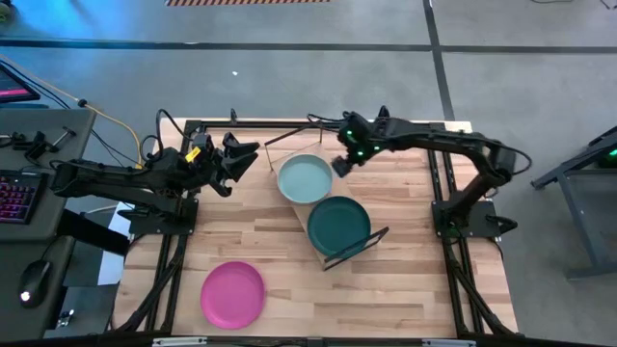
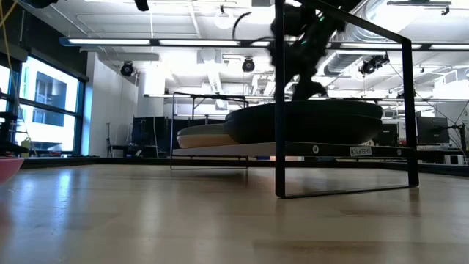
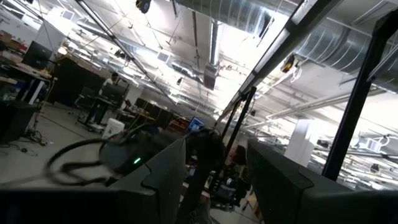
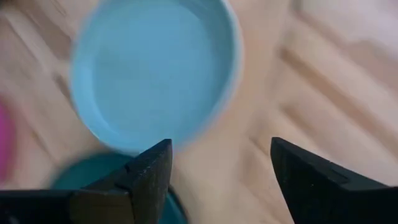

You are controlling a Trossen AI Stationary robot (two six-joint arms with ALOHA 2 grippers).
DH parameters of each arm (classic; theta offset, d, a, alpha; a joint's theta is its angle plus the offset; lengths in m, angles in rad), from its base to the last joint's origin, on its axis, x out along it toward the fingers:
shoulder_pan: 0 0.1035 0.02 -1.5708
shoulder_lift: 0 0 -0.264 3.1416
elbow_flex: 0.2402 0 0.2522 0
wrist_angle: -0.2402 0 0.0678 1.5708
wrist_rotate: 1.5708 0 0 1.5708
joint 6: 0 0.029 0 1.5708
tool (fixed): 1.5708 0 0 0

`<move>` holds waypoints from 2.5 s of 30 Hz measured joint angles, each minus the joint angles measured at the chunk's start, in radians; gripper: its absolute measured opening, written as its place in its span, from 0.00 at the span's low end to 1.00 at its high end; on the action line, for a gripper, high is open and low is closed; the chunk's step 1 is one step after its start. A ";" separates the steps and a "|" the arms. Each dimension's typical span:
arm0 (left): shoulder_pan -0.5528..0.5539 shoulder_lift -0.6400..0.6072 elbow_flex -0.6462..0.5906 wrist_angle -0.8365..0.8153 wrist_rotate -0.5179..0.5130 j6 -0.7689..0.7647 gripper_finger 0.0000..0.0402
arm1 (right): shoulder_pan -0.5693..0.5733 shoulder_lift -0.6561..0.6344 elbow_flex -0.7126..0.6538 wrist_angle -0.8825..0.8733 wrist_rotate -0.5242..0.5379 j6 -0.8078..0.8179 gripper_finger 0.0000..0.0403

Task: Place and stack plates onto a shelf
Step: Stack the pink plate on top of the dark green plate on the shelf

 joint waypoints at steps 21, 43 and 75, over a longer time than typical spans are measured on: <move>0.000 0.000 0.000 -0.130 0.015 -0.027 0.40 | 0.253 -0.833 -0.729 0.899 0.108 0.245 0.63; 0.019 0.000 0.000 -0.139 0.015 -0.018 0.40 | 0.298 -0.848 -0.706 0.929 0.191 -0.056 0.63; -0.520 0.232 0.274 -1.503 0.237 -0.411 0.40 | 0.298 -0.847 -0.706 0.921 0.181 0.016 0.63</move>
